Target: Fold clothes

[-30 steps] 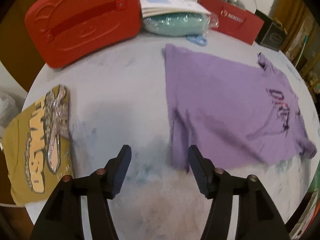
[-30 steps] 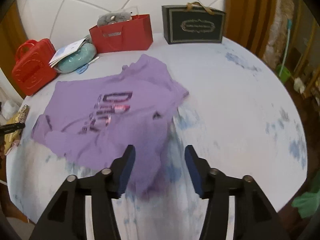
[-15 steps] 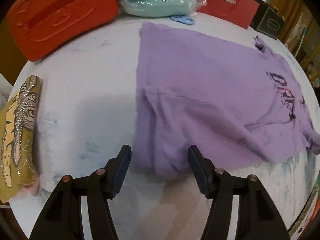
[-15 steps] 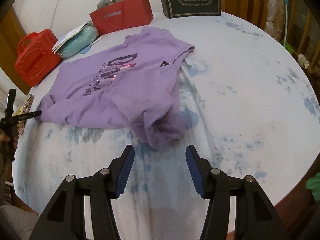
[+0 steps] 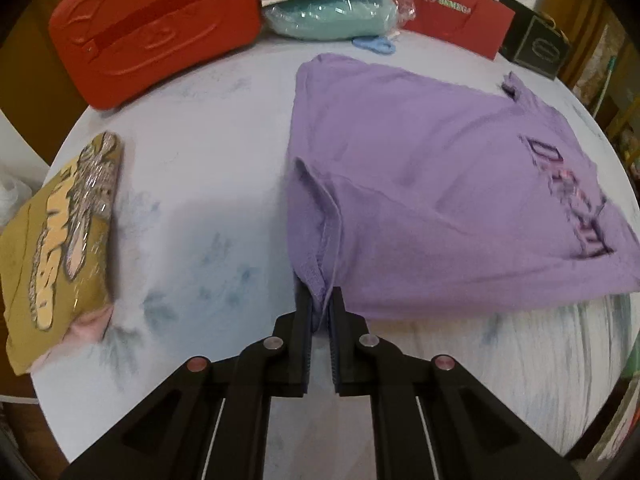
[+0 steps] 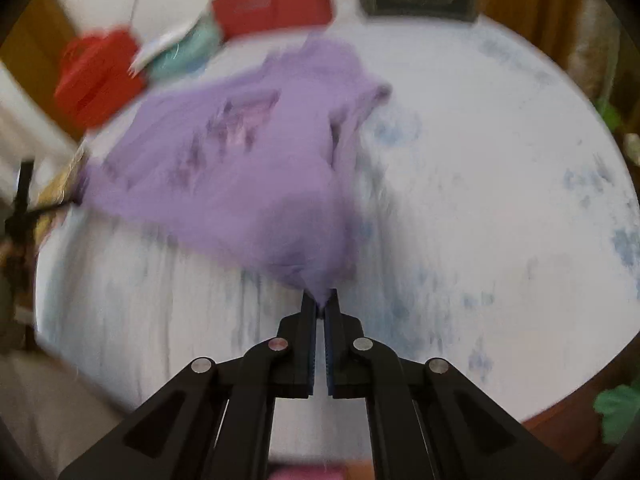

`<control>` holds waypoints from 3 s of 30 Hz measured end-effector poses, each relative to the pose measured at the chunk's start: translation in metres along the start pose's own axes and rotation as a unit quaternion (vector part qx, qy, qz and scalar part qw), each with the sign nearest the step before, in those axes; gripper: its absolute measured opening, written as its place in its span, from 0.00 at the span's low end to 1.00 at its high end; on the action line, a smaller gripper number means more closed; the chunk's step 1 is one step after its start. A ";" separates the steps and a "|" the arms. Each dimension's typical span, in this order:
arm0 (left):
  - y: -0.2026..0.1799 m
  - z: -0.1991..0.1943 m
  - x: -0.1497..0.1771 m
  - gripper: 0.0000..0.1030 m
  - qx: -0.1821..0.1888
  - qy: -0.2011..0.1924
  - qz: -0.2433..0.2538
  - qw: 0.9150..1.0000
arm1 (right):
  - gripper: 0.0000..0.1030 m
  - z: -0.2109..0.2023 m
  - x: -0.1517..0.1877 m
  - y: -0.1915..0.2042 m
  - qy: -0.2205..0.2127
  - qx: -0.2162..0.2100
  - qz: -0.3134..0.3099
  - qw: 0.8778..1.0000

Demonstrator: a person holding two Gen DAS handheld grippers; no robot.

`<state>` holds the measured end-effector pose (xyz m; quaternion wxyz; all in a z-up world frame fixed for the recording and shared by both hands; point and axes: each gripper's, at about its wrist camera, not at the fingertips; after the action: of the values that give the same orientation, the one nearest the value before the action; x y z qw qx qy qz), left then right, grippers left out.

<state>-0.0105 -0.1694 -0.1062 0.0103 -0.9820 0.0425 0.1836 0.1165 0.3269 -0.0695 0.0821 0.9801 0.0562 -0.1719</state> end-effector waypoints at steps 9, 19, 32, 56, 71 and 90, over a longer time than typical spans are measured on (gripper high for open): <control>0.008 -0.019 0.016 0.56 0.000 0.008 -0.013 1.000 | 0.24 -0.001 0.006 -0.031 0.015 0.030 0.042 0.999; 0.022 -0.011 -0.014 0.62 -0.001 -0.009 -0.077 0.997 | 0.37 0.009 -0.012 -0.033 -0.030 -0.025 0.079 0.996; 0.007 0.016 0.016 0.07 0.012 0.027 -0.102 0.994 | 0.14 0.047 -0.008 0.027 0.001 -0.021 -0.009 1.000; -0.006 -0.031 0.000 0.59 0.000 -0.023 -0.050 0.999 | 0.49 -0.024 -0.034 -0.007 -0.042 0.027 -0.033 0.998; -0.018 0.023 -0.018 0.10 -0.055 0.055 -0.062 0.995 | 0.16 0.078 -0.091 -0.004 0.053 0.000 -0.025 0.998; 0.004 0.057 -0.189 0.68 -0.022 -0.003 -0.077 0.997 | 0.58 0.098 -0.306 -0.033 -0.032 -0.007 -0.036 0.999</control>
<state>-0.2074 -0.1560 -0.0914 0.0028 -0.9818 -0.0371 0.1863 -0.2058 0.3161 -0.0587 0.0849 0.9708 0.0899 -0.2056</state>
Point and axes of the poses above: each gripper's, at about its wrist camera, not at the fingertips, and z roughly the way its jaws point, y to its left, x to its underside, and after that the axes turned 2 degrees about -z, right-handed
